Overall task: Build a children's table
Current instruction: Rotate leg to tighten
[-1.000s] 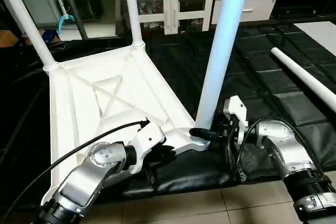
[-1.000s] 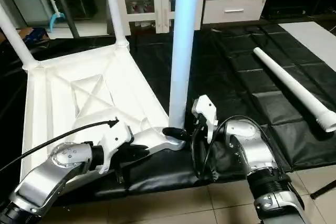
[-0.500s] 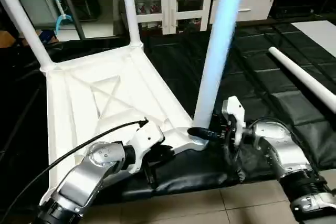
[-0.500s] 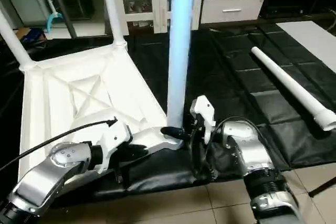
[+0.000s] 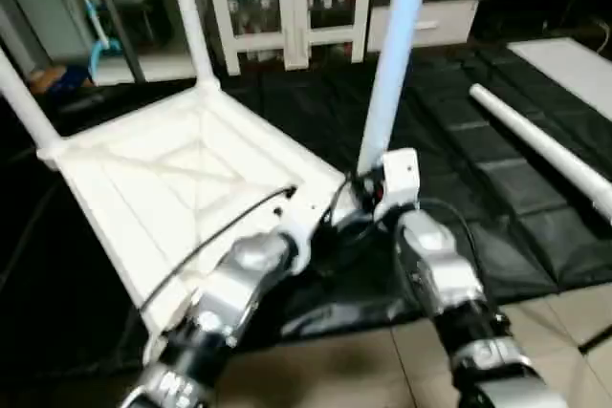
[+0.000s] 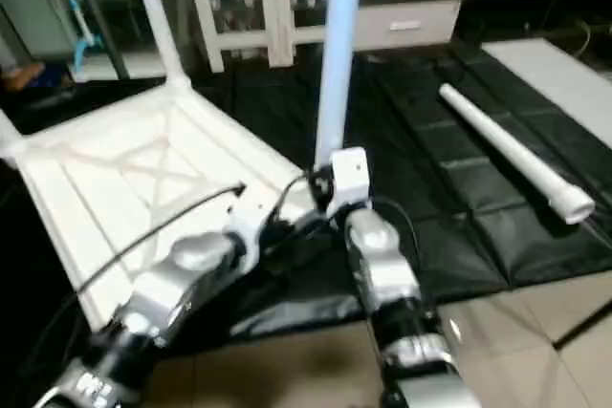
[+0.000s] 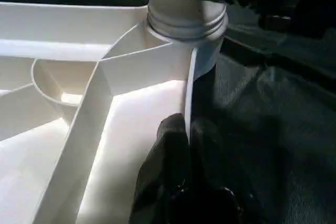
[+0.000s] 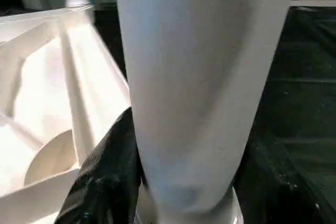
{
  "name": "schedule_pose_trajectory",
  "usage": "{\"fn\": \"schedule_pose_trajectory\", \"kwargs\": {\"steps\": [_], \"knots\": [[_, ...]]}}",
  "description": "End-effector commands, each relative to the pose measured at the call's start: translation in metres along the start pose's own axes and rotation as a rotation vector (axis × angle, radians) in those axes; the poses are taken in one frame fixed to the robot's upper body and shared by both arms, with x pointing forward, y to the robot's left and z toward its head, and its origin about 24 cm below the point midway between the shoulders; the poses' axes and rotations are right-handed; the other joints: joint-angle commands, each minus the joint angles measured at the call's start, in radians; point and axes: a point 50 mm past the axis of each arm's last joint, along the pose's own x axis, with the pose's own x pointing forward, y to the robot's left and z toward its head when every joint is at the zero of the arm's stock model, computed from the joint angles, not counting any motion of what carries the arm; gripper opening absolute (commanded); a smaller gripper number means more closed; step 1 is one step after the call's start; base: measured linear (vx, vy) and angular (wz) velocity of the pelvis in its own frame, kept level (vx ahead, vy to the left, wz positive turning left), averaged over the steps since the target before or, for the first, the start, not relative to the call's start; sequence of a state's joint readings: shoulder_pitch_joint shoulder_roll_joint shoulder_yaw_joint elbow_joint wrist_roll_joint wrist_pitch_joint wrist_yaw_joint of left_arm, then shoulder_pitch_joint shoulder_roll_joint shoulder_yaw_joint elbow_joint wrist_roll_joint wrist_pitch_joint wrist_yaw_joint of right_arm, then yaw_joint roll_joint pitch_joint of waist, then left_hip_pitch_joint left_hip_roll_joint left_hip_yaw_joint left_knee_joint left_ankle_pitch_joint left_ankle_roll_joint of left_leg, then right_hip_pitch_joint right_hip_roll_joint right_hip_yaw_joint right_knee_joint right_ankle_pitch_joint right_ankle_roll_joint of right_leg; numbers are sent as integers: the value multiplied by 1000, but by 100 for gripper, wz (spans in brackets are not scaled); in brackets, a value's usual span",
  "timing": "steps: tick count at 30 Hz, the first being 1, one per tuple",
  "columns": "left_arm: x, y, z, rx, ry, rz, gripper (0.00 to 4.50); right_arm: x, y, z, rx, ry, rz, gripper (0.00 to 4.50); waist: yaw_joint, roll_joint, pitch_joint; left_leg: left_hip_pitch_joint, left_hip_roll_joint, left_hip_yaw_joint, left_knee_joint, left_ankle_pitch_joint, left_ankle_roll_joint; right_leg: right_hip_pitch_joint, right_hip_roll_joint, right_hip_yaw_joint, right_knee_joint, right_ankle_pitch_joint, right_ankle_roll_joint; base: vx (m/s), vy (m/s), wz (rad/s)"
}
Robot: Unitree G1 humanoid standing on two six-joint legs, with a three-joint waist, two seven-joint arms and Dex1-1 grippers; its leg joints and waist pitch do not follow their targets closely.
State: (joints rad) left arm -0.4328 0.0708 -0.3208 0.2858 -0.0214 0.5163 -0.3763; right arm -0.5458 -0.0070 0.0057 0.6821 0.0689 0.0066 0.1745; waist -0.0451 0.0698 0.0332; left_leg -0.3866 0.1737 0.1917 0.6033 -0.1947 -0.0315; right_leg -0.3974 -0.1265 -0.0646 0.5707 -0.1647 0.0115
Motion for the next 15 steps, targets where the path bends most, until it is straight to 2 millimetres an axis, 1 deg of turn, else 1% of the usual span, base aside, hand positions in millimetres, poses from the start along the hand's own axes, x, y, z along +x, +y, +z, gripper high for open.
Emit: {"fn": "schedule_pose_trajectory", "kwargs": {"steps": [1,2,3,4,5,6,7,8,9,10,11,12,13,14,15], "knots": [[-2,22,-2,1,22,168,0,0,29,-8,69,5,132,189,-7,-6,-49,23,34,-35,-94,-517,-18,14,-12,5,-93,-520,-91,0,0,0],[-2,22,-2,0,23,164,0,1,32,-6,79,-9,150,189,-6,-6,-51,21,34,-35,-95,-508,-16,16,-13,6,-91,-501,-96,0,0,0],[-4,22,-5,6,30,149,0,-1,33,-1,97,-42,188,189,-5,-8,-52,19,36,-34,-96,-491,-12,17,-13,7,-89,-465,-109,0,0,0],[-6,22,-8,12,36,135,0,-2,33,2,92,-66,228,189,-4,-6,-53,15,38,-34,-98,-475,-6,21,-13,9,-83,-425,-124,0,0,0],[-7,22,-9,14,39,131,0,-3,33,4,89,-76,243,189,-4,-5,-53,12,39,-34,-99,-466,-4,24,-13,9,-80,-404,-130,0,0,0],[-8,22,-10,19,41,118,0,-5,33,7,93,-98,279,224,-5,-5,-54,8,39,-33,-100,-445,1,27,-14,10,-76,-370,-142,0,0,0],[-8,22,-11,20,41,115,0,-5,33,8,95,-102,287,224,-3,-6,-56,10,40,-30,-98,-428,5,27,-13,11,-74,-341,-155,0,0,0],[-11,21,-13,32,44,84,0,-7,30,11,72,-126,305,224,-2,-7,-56,10,40,-29,-98,-418,9,28,-13,12,-73,-324,-161,0,0,0],[-15,18,-17,53,43,26,0,-11,22,17,51,-151,338,245,0,-9,-58,10,40,-26,-96,-397,22,30,-14,14,-71,-298,-173,0,0,0],[-17,17,-18,61,42,3,0,-12,19,19,49,-157,354,267,2,-10,-60,6,42,-26,-95,-374,38,36,-15,14,-67,-275,-181,0,0,0],[-21,16,-22,68,52,-29,0,-13,12,22,35,-163,373,267,2,-9,-59,6,41,-24,-93,-365,44,35,-16,14,-67,-268,-185,0,0,0],[-24,14,-24,72,61,-53,0,-15,7,25,23,-167,385,280,4,-10,-60,5,40,-22,-90,-347,55,35,-16,15,-63,-258,-192,0,0,0],[-24,14,-24,72,61,-53,0,-15,7,25,23,-167,385,280,1,-10,-58,-1,41,-24,-91,-326,62,38,-17,16,-60,-258,-194,0,0,0],[-33,12,-31,85,90,-109,0,-21,-5,30,27,-167,457,293,2,-11,-58,-1,40,-24,-89,-318,63,40,-17,15,-59,-262,-193,0,0,0],[-35,11,-32,90,98,-124,0,-23,-8,32,31,-166,483,310,3,-11,-59,2,43,-24,-87,-311,68,40,-19,17,-56,-258,-198,0,0,0]]}}
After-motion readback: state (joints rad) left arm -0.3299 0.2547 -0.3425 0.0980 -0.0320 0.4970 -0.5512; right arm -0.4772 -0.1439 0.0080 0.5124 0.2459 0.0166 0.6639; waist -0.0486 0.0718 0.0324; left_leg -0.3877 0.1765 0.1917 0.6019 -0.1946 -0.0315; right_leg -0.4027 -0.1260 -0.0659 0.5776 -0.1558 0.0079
